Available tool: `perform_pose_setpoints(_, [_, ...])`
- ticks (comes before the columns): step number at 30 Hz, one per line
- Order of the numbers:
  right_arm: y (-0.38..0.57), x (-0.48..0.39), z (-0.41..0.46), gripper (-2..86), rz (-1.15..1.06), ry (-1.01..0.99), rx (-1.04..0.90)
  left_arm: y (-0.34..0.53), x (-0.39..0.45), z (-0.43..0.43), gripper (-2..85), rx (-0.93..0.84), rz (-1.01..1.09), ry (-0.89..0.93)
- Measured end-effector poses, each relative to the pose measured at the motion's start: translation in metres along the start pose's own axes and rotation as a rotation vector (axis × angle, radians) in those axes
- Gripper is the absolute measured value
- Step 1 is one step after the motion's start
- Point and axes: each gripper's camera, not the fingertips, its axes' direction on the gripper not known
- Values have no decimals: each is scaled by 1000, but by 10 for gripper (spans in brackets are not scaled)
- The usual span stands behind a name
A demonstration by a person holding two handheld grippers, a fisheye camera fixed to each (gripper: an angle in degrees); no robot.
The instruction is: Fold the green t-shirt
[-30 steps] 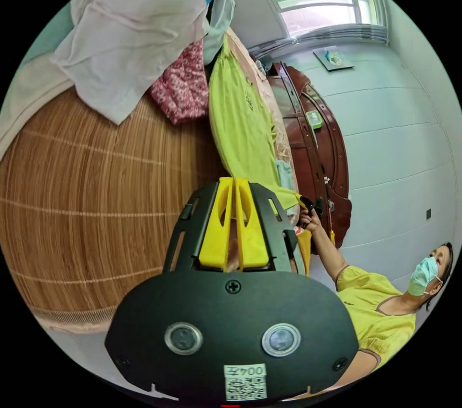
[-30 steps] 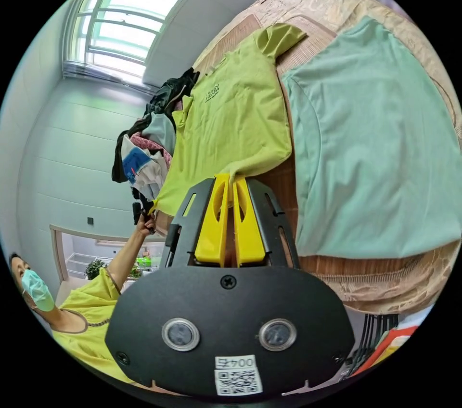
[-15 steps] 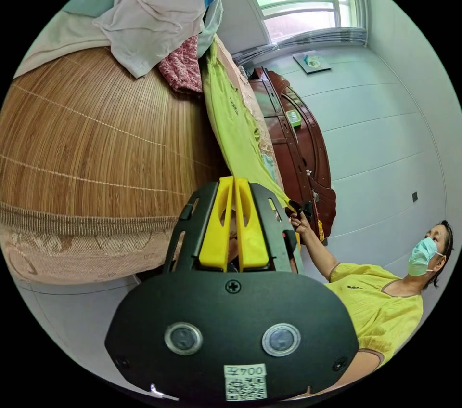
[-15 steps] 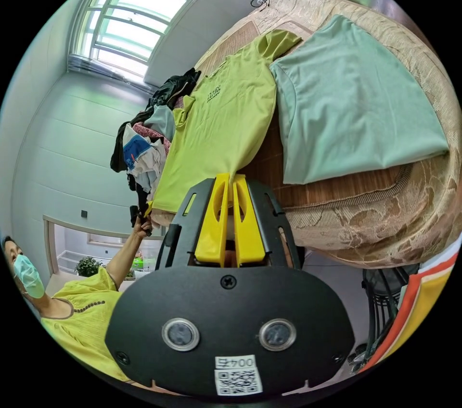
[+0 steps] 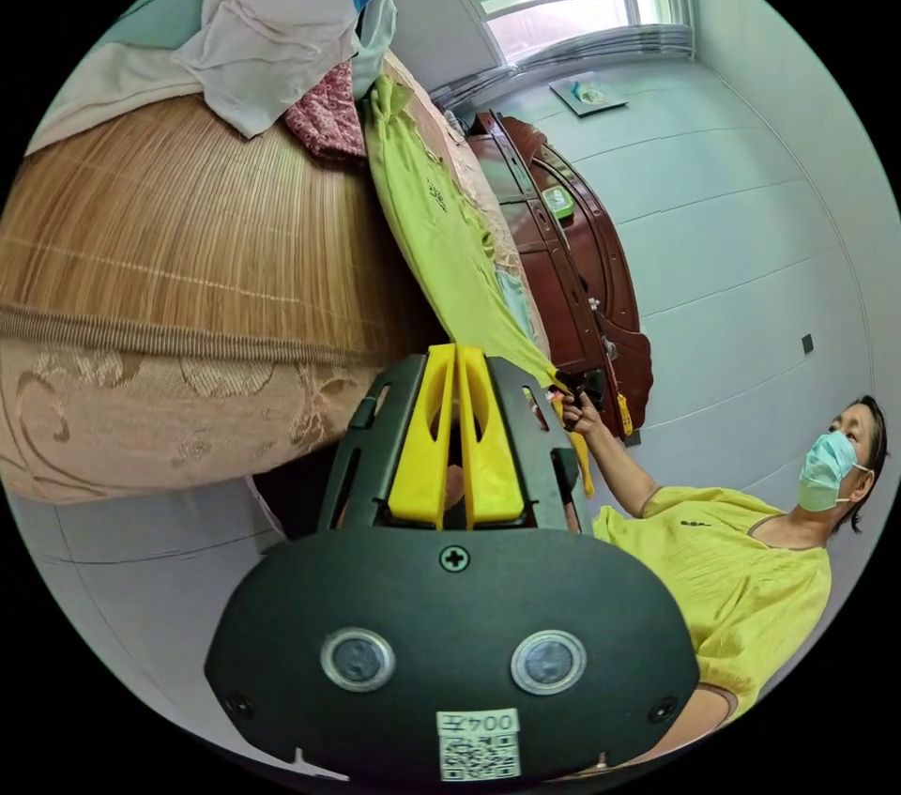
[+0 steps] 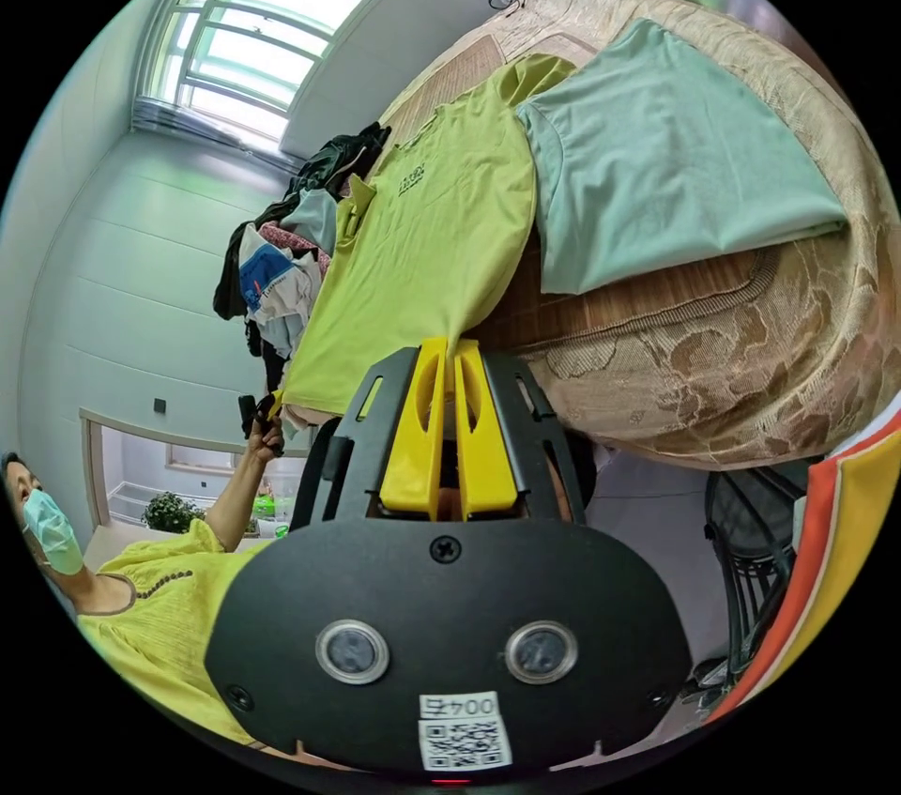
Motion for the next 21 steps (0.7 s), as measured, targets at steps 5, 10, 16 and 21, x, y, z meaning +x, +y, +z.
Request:
perform_pose_setpoints(5, [29,29,8,-3,32,12,-14,37,-53,-8,3,-6,-59,-17])
perform_pose_setpoints(10, [42,54,39,1,74,69,-61,51,-92,-7,3,11,-111,-24])
perform_pose_setpoints(16, [48,51,78,46,35,254,-195,64,-114,-18,7,42,-122,-126])
perform_pose_setpoints(21, [59,21,74,78,-47,515,-153,64,-91,-5,8,31,0,-303])
